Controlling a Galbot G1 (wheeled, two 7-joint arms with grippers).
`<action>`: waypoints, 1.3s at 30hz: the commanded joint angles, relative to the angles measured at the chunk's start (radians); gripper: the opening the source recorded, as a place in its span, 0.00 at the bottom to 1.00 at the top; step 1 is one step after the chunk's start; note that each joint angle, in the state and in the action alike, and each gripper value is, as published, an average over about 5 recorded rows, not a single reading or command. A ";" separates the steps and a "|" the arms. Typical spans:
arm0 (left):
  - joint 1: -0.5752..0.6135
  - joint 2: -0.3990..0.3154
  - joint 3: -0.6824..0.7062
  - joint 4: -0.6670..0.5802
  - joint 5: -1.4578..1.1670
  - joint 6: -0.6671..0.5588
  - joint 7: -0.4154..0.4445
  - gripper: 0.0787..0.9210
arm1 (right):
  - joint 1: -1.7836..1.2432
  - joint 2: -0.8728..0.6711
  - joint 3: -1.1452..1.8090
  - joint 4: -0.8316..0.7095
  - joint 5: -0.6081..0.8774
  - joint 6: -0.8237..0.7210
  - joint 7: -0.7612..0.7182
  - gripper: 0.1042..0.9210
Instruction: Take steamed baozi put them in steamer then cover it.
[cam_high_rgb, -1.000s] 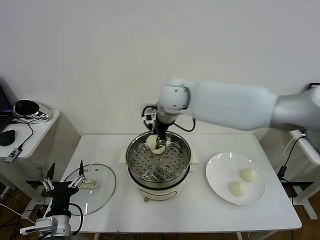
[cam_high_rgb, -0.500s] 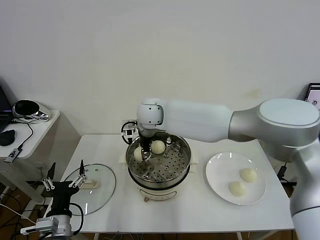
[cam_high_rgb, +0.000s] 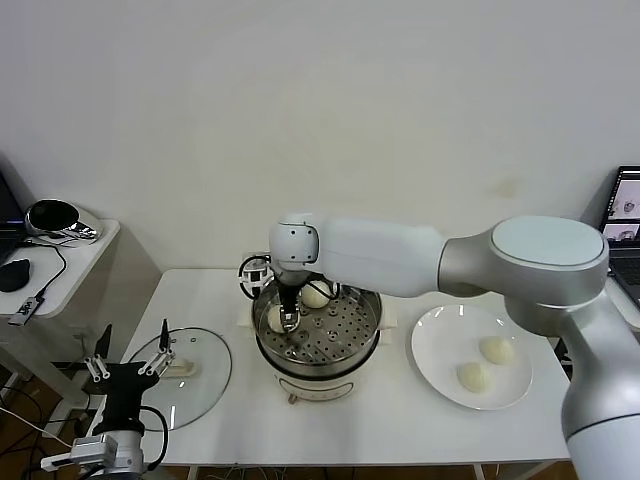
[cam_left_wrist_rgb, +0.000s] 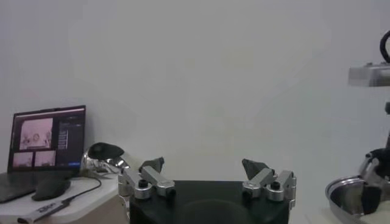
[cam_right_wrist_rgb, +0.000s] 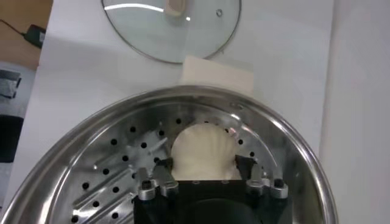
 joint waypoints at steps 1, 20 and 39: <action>-0.001 0.003 -0.003 -0.004 0.001 0.004 0.000 0.88 | 0.104 -0.104 0.005 0.102 -0.001 0.010 -0.060 0.87; 0.002 0.023 0.019 0.003 -0.013 0.016 0.007 0.88 | 0.444 -0.835 -0.175 0.557 -0.265 0.311 -0.299 0.88; 0.013 0.020 0.013 0.035 0.004 0.027 0.003 0.88 | -0.391 -1.109 0.370 0.496 -0.667 0.465 -0.252 0.88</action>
